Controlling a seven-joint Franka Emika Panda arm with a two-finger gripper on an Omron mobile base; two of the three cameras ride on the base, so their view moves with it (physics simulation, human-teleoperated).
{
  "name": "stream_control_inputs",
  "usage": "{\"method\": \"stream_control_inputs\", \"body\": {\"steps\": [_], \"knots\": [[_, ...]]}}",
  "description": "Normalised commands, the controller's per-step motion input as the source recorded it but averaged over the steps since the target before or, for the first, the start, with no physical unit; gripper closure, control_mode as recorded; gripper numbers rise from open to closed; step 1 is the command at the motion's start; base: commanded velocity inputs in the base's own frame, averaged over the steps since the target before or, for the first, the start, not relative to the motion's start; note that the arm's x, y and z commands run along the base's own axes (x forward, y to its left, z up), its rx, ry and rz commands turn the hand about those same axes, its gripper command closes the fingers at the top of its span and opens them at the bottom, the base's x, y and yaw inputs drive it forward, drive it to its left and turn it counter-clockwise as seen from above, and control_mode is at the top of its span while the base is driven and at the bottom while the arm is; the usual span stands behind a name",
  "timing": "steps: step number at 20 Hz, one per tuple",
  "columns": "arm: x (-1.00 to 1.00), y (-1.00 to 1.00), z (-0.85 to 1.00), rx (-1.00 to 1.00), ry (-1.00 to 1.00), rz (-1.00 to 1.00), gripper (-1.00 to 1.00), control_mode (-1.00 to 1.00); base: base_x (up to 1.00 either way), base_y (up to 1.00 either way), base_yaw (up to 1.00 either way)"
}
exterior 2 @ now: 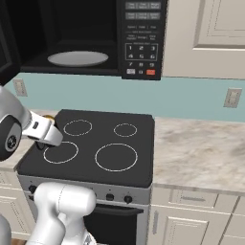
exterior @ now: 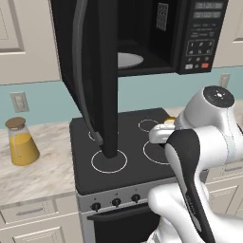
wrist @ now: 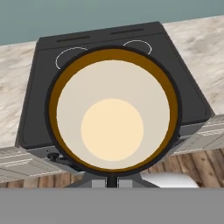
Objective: Pick the mug from the counter and place it inside the microwave. Then close the microwave.
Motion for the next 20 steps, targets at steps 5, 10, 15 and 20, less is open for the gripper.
{"method": "stream_control_inputs", "body": {"steps": [5,10,15,20], "knots": [[0.0,0.0,0.0,0.0,-0.08,0.06,1.0,-1.0,0.0,0.0,0.0],[0.02,0.26,0.0,-0.04,-0.1,0.09,1.0,-1.0,0.0,0.0,0.0],[0.14,0.08,0.26,-0.03,0.0,0.04,1.0,-1.0,0.0,0.0,0.0],[0.12,0.0,0.79,0.0,0.0,0.03,1.0,-1.0,0.0,0.0,0.0]]}}
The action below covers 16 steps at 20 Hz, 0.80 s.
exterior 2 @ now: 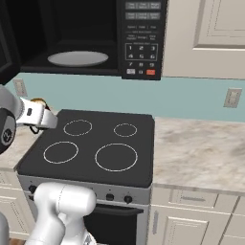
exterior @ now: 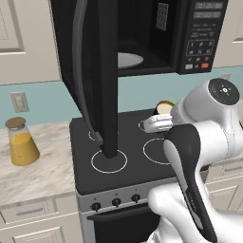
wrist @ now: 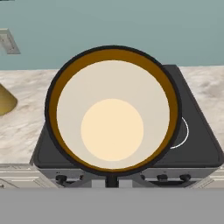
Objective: Pick the mug from the counter and place it inside the microwave. Then close the microwave.
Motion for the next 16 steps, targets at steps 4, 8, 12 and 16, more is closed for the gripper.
{"method": "stream_control_inputs", "body": {"steps": [4,8,12,16], "knots": [[0.0,-0.11,0.71,0.0,0.0,0.04,1.0,-1.0,0.0,0.0,0.0],[0.0,-0.08,0.6,0.0,0.0,0.05,1.0,-1.0,0.0,0.0,0.0],[0.14,-0.14,0.5,0.0,0.0,0.07,1.0,-1.0,0.0,0.0,0.0],[0.33,-0.08,0.34,-0.01,0.0,0.09,1.0,-1.0,0.0,0.0,0.0]]}}
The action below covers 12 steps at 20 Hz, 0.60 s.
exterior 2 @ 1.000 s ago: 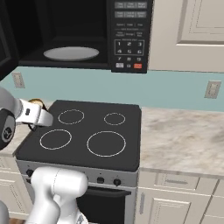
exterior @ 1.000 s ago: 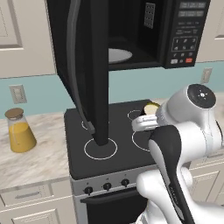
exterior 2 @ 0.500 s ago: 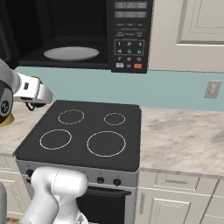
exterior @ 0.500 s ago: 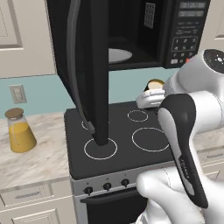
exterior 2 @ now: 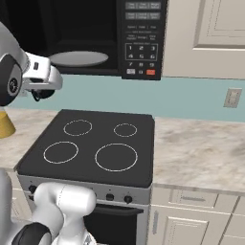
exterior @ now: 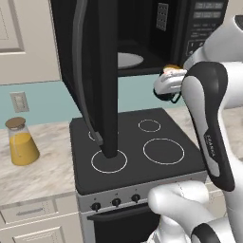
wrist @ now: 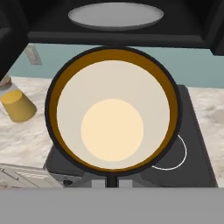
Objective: Pick the mug from the counter and place it inside the microwave. Then close the microwave.
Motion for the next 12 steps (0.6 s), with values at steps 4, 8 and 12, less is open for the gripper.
{"method": "stream_control_inputs", "body": {"steps": [4,8,12], "knots": [[0.27,-0.01,0.28,-0.04,-0.01,0.08,1.0,-1.0,0.0,0.0,0.0],[0.22,0.0,0.32,-0.05,-0.06,0.06,1.0,-1.0,0.0,0.0,0.0],[0.36,0.0,0.31,-0.04,-0.04,0.04,1.0,-1.0,0.0,0.0,0.0]]}}
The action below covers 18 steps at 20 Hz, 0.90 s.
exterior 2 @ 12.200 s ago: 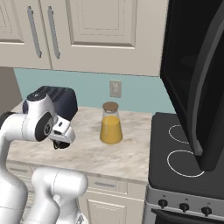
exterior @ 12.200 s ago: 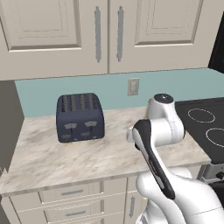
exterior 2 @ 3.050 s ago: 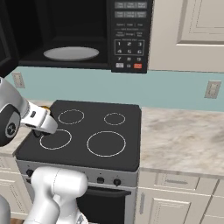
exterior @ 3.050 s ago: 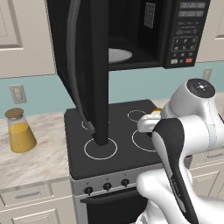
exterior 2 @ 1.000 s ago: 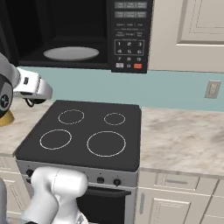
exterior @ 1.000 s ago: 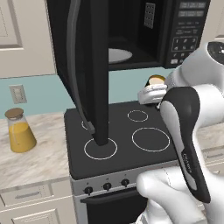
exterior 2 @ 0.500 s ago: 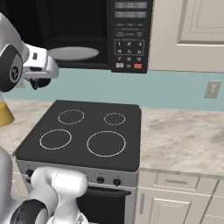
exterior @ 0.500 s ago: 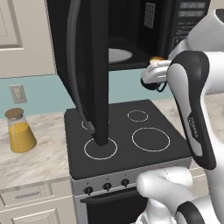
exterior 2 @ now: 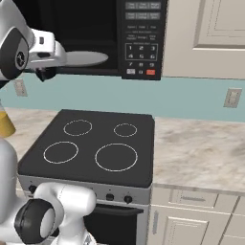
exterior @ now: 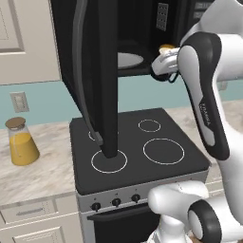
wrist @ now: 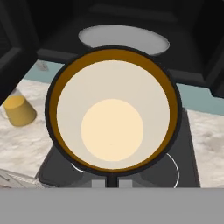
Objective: Pick the mug from the counter and place it inside the microwave. Then close the microwave.
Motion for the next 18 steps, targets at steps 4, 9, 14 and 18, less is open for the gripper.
{"method": "stream_control_inputs", "body": {"steps": [4,9,14,18], "knots": [[0.47,0.0,0.2,0.0,0.0,0.01,1.0,-1.0,0.0,0.0,0.0],[0.64,0.0,0.0,0.0,0.02,0.0,1.0,-1.0,0.0,0.0,0.0],[0.72,0.0,-0.05,0.0,0.01,0.0,1.0,-1.0,0.0,0.0,0.0],[0.69,0.05,-0.13,0.0,0.0,0.0,1.0,-1.0,0.0,0.0,0.0]]}}
